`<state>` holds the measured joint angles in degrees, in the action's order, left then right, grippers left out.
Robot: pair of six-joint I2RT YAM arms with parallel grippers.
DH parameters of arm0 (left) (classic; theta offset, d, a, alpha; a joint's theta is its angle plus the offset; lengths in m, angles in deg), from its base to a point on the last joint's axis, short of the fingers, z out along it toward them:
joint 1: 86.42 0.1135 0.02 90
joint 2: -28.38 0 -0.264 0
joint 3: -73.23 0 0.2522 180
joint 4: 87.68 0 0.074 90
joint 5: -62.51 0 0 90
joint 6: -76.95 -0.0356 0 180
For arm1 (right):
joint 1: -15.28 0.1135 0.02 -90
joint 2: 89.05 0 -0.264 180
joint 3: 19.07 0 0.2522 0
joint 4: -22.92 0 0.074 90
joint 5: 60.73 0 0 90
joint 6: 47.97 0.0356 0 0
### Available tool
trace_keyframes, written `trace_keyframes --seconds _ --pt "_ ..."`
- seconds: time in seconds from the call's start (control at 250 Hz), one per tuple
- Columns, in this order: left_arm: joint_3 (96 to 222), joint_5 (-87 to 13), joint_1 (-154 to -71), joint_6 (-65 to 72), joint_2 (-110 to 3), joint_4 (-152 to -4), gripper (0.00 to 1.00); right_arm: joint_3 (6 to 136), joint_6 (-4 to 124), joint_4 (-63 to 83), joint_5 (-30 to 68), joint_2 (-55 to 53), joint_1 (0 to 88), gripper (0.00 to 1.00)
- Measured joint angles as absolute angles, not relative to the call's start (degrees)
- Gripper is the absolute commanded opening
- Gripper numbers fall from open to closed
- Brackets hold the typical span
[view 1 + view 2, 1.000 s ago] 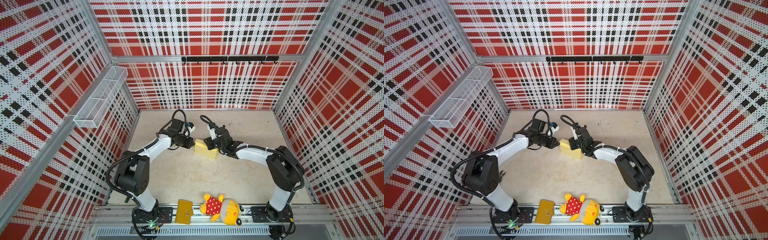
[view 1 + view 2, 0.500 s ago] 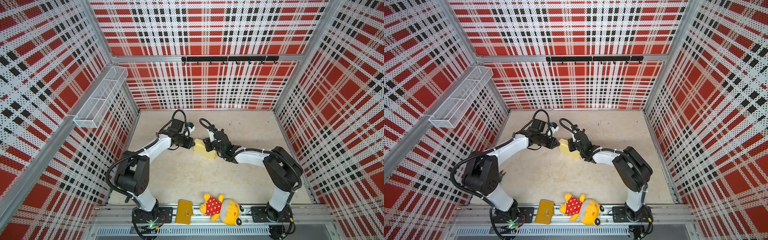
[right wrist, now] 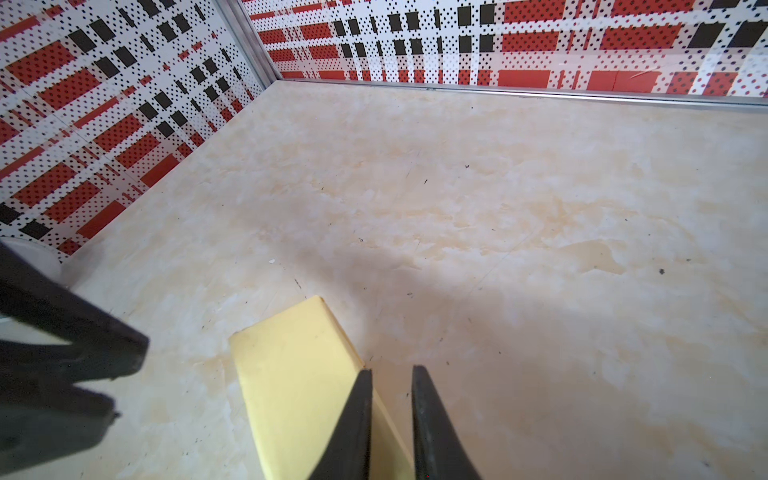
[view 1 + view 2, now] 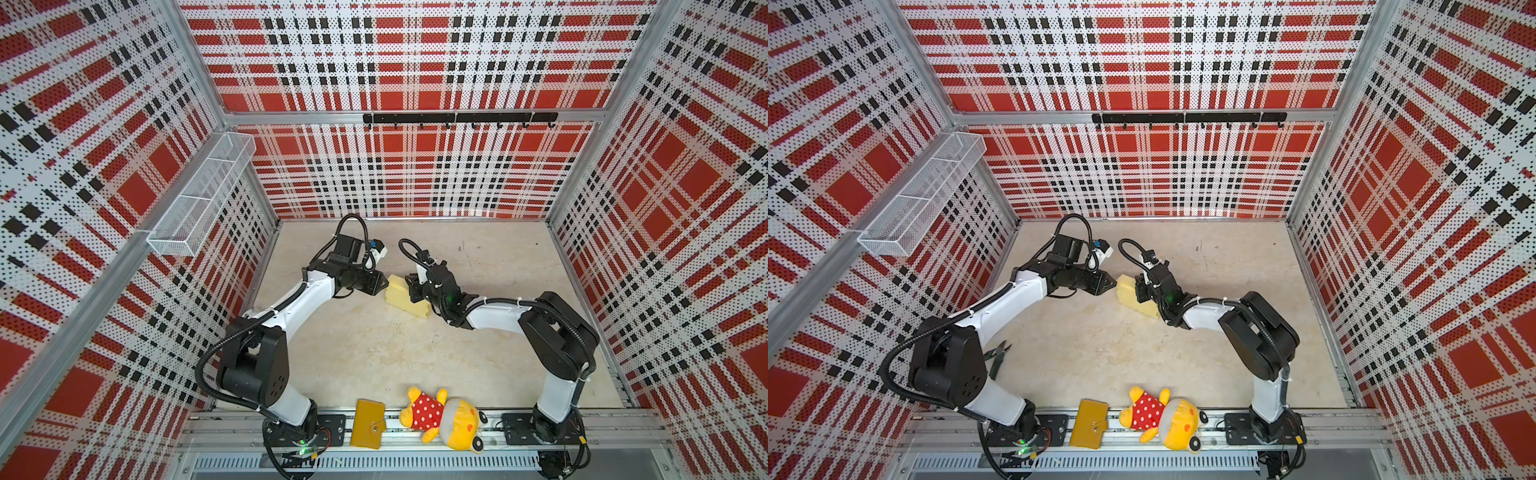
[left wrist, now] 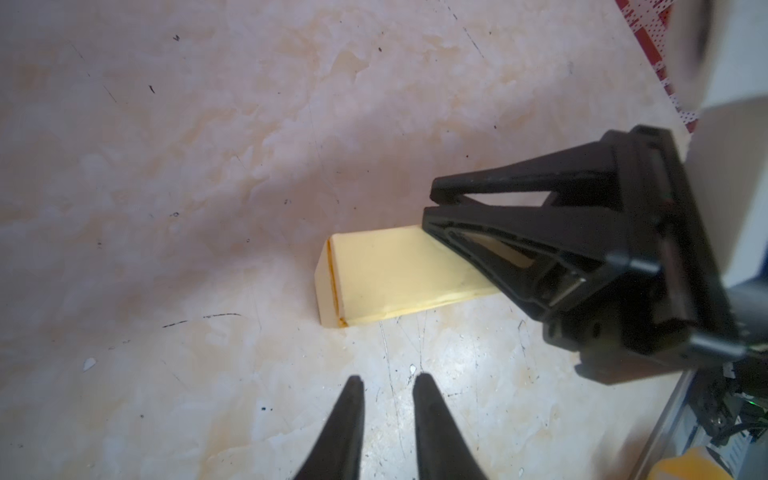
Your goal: Fold the paper box
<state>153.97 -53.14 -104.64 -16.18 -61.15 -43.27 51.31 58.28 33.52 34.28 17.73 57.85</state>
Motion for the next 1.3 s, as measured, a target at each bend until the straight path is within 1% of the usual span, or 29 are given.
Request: trace_keyframes --seconds 0.172,0.288,0.552,0.892,1.172,1.3 --pt "154.11 -54.32 -104.53 -16.31 -61.07 -42.13 0.05 51.22 57.82 34.44 34.85 18.32 57.83 0.19" --pt "156.05 -55.04 -104.84 -15.99 -62.53 -41.26 0.00 51.02 57.80 34.79 35.03 18.34 57.85 0.19" --pt "161.25 -55.37 -104.88 -14.96 -67.69 -39.99 0.00 50.74 57.08 35.16 36.05 18.12 58.59 0.19" --pt "162.54 -54.02 -105.01 -14.81 -71.67 -38.37 0.00 50.17 56.84 35.82 37.26 17.82 60.10 0.19" --pt "162.00 -52.25 -105.47 -15.92 -71.84 -38.98 0.00 50.35 56.64 35.66 37.87 17.36 60.62 0.21" --pt "161.01 -51.96 -105.56 -16.16 -71.30 -39.84 0.00 51.35 57.12 32.36 37.34 16.53 60.69 0.22"
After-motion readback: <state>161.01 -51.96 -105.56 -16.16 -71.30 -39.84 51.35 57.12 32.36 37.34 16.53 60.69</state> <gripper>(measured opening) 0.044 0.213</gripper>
